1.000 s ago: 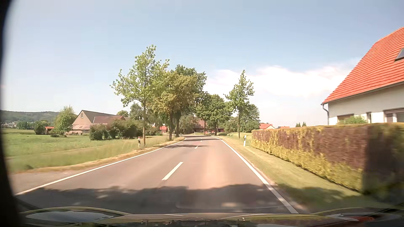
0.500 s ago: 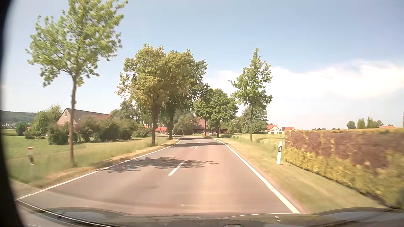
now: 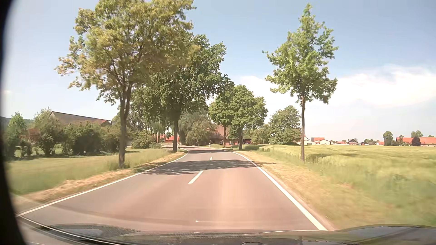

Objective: Follow the waypoints while adhering to traffic rules and regulations

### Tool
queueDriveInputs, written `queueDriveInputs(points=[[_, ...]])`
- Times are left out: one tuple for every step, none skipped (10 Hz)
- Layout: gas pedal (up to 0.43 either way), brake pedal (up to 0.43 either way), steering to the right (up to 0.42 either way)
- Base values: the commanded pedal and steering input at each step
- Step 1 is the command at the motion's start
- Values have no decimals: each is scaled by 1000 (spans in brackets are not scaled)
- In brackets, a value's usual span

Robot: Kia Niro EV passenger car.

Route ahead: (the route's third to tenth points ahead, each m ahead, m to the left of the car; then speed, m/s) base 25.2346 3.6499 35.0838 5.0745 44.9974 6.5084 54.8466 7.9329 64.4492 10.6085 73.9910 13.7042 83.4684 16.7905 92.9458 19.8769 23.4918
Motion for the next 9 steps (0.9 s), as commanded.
queueDriveInputs(points=[[157,0,-16],[157,0,-17],[157,0,-19],[169,0,-20],[169,0,-23],[177,0,-24],[197,0,-24],[220,0,-24],[220,0,-25]])
